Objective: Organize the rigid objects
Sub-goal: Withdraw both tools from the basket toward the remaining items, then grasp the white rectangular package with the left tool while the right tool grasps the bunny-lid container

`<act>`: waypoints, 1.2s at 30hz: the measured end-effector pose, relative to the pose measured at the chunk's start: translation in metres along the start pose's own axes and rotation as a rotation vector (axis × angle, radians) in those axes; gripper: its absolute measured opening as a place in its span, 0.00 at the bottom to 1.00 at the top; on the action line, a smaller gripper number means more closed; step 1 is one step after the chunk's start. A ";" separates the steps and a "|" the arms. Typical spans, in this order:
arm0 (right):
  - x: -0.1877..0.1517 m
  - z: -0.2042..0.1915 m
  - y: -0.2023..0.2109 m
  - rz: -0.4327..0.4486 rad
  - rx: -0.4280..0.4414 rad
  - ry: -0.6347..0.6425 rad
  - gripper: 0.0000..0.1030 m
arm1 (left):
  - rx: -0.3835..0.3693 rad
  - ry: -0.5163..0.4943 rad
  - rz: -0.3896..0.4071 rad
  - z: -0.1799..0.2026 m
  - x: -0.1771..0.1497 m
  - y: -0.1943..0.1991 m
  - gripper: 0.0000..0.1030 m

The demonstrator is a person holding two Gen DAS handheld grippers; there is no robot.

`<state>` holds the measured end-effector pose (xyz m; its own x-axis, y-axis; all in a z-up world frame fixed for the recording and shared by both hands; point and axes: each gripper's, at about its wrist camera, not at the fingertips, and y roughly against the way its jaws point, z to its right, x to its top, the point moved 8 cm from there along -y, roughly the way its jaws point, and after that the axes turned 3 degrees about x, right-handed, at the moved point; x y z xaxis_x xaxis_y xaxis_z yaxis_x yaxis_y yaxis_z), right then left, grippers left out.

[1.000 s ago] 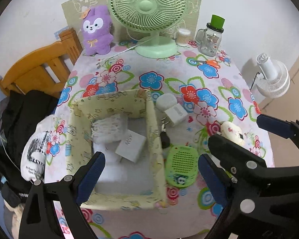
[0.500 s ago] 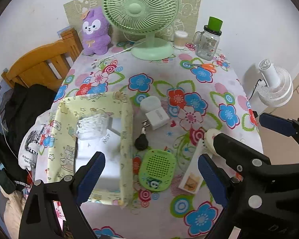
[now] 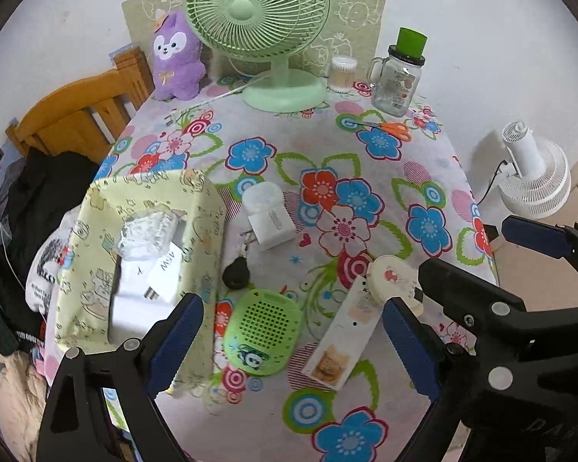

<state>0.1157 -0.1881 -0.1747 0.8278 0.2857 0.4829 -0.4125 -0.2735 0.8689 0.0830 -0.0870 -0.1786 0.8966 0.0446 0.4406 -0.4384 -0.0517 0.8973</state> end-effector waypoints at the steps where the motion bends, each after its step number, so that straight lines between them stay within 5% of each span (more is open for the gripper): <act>1: -0.001 0.002 -0.002 -0.004 0.010 0.014 0.89 | 0.002 0.008 -0.003 0.002 -0.001 -0.001 0.93; 17: -0.025 0.025 -0.044 -0.100 0.072 0.117 0.89 | -0.002 0.099 -0.091 0.021 -0.034 -0.047 0.93; 36: -0.056 0.043 -0.103 -0.181 0.081 0.138 0.89 | 0.011 -0.049 -0.129 0.047 -0.056 -0.108 0.90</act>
<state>0.1282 -0.2157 -0.2959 0.8234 0.4581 0.3349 -0.2253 -0.2777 0.9339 0.0828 -0.1306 -0.3012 0.9475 0.0025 0.3198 -0.3191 -0.0600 0.9458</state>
